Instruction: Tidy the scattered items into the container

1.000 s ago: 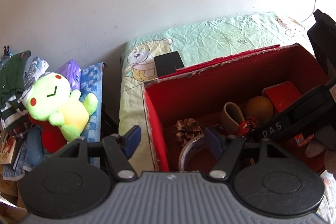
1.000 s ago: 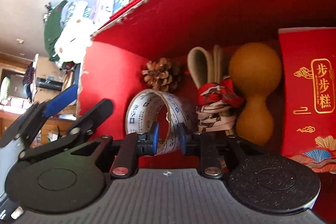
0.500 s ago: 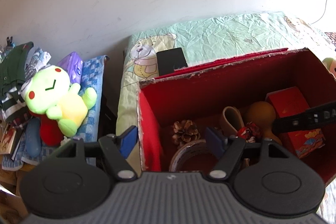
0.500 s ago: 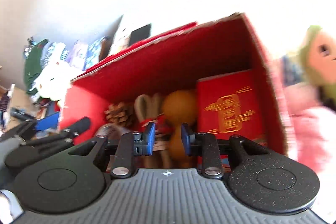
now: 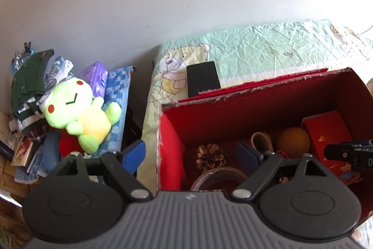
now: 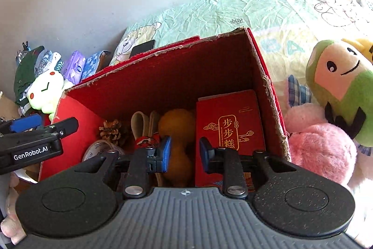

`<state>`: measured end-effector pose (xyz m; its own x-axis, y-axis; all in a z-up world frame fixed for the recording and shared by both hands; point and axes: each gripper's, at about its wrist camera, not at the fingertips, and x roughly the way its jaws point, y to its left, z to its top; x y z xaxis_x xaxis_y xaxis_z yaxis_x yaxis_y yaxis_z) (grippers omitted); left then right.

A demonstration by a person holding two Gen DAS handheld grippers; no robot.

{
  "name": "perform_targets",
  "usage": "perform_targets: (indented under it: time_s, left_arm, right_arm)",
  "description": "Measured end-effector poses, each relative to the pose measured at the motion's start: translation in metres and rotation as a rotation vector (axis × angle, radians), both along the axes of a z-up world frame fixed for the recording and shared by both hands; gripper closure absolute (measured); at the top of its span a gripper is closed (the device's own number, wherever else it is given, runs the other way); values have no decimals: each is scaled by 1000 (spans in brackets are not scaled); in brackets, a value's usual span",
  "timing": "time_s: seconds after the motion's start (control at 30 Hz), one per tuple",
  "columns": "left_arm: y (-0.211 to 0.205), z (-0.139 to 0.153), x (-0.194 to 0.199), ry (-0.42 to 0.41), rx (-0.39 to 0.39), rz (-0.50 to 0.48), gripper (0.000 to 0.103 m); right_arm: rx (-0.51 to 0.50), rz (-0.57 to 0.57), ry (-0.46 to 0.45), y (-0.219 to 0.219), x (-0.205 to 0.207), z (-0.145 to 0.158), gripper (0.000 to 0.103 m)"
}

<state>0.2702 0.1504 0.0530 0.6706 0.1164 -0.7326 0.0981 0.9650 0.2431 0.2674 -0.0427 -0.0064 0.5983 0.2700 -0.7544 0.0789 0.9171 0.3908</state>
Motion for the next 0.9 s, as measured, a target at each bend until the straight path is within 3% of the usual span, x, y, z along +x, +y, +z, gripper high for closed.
perform_targets:
  time_s: [0.33,0.9]
  left_arm:
    - [-11,1,-3,-9,16,13,13]
    - [-18,5,-16,-61,118,77,1]
  right_arm:
    - [13,13,-14,-2,-5,2,76]
    - [-19,25,-4,4,-18,3,73]
